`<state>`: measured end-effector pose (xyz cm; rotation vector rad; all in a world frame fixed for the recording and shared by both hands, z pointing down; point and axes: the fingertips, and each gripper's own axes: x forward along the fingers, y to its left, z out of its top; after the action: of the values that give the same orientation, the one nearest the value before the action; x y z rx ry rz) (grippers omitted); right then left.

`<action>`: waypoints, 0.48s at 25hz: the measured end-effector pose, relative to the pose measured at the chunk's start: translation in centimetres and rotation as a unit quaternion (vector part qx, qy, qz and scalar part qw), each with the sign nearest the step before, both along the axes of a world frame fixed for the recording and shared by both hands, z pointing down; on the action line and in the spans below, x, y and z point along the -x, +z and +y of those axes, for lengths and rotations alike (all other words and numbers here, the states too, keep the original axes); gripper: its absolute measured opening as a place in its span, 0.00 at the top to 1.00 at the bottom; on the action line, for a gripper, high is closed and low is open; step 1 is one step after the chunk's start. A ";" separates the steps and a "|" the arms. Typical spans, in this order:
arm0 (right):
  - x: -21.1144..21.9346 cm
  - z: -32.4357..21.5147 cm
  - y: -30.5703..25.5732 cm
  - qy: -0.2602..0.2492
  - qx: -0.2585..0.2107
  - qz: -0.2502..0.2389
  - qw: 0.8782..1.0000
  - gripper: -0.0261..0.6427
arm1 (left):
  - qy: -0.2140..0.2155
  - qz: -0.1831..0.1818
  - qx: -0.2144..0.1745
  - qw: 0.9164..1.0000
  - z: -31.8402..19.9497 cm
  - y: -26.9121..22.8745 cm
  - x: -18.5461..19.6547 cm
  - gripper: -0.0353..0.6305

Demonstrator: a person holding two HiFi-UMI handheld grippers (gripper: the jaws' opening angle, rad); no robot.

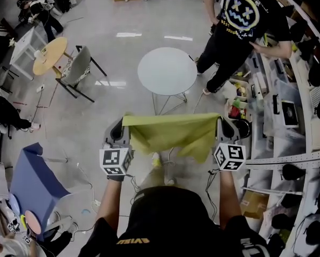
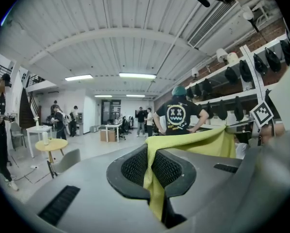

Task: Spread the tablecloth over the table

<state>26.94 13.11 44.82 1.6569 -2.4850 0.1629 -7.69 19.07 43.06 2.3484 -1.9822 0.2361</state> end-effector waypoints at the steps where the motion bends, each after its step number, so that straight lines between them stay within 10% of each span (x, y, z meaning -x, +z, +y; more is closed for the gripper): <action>1: 0.2 -0.7 -0.2 0.003 -0.001 0.001 1.000 0.95 | 0.003 0.002 -0.001 1.000 -0.9 -0.1 0.2 0.91; 12: 5.0 -8.8 -2.5 0.025 -0.010 0.021 0.999 0.95 | 0.024 0.012 -0.005 1.000 -10.4 -0.9 5.4 0.91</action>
<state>21.93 4.31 42.29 1.7117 -2.4235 0.1084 -13.05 8.62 42.20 2.3949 -1.9232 0.1986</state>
